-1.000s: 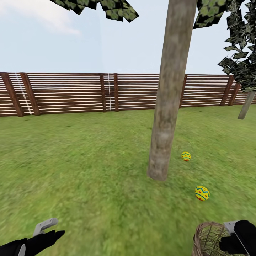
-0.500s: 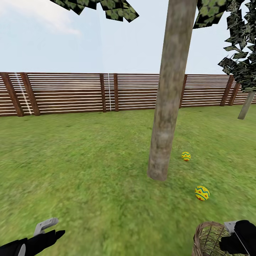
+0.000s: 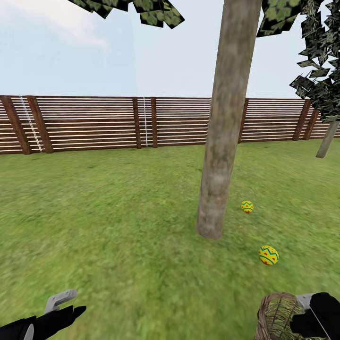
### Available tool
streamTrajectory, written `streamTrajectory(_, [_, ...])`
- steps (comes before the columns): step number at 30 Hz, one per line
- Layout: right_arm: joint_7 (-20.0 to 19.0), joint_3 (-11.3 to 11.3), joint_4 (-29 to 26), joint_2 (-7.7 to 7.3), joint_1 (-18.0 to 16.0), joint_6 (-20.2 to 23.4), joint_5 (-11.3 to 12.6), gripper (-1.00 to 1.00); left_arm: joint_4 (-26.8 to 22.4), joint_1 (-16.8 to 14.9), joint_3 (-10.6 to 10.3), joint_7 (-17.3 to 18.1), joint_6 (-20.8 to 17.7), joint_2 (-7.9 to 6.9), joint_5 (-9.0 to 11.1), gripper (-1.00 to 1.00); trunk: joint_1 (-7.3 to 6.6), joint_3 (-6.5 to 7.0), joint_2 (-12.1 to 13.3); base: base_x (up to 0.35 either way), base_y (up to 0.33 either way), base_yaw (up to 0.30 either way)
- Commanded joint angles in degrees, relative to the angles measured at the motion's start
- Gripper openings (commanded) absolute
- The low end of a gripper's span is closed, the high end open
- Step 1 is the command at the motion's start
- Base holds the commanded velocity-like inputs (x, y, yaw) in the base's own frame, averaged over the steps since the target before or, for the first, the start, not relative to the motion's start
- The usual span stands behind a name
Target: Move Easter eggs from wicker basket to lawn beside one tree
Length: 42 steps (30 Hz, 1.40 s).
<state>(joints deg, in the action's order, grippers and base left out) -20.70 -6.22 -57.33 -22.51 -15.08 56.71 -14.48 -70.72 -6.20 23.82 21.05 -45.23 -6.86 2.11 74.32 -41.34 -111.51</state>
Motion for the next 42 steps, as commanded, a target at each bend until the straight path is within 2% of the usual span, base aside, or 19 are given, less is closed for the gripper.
streamTrajectory(1, [-0.6,-0.1,-0.1,0.01,0.0,0.2,-0.6,1.00,0.0,0.0,0.1,0.1,-0.4,0.01,0.2,1.00,0.22,-0.24,-0.4,0.000,0.000,0.000])
streamTrajectory(12, [-0.6,-0.2,-0.1,0.01,0.0,0.2,-0.6,1.00,0.0,0.0,0.1,0.0,-0.4,0.07,0.2,1.00,2.64,-2.22,-4.9,0.000,0.000,0.000])
streamTrajectory(20, [-0.6,-0.2,-0.1,0.01,0.0,0.2,-0.6,1.00,-0.1,0.0,0.0,-4.3,-0.4,0.17,0.8,1.00,4.39,-3.65,-8.1,0.000,-0.006,0.000])
streamTrajectory(24, [-0.6,-0.2,-0.1,0.01,0.0,0.2,-0.6,1.00,-0.1,0.0,0.1,-4.5,-0.4,0.13,1.2,1.00,5.27,-4.37,-9.7,0.011,-0.024,0.000])
streamTrajectory(30, [-0.6,-0.2,-0.1,0.01,0.0,0.2,-0.6,1.00,-0.1,0.0,0.4,-4.5,-0.4,0.01,3.1,1.00,6.59,-5.45,-12.1,0.054,-0.003,0.000])
streamTrajectory(35, [-0.6,-0.1,0.0,0.02,0.0,0.2,-0.6,1.00,-0.1,0.0,1.0,-4.5,-0.4,0.01,3.5,1.00,7.69,-6.35,-14.1,0.025,0.000,0.000])
streamTrajectory(42, [-0.6,-0.2,0.0,0.01,0.0,0.2,-0.6,1.00,-0.1,0.0,1.1,-4.5,-0.4,0.03,3.6,1.00,9.22,-7.60,-16.9,0.280,0.000,0.000])
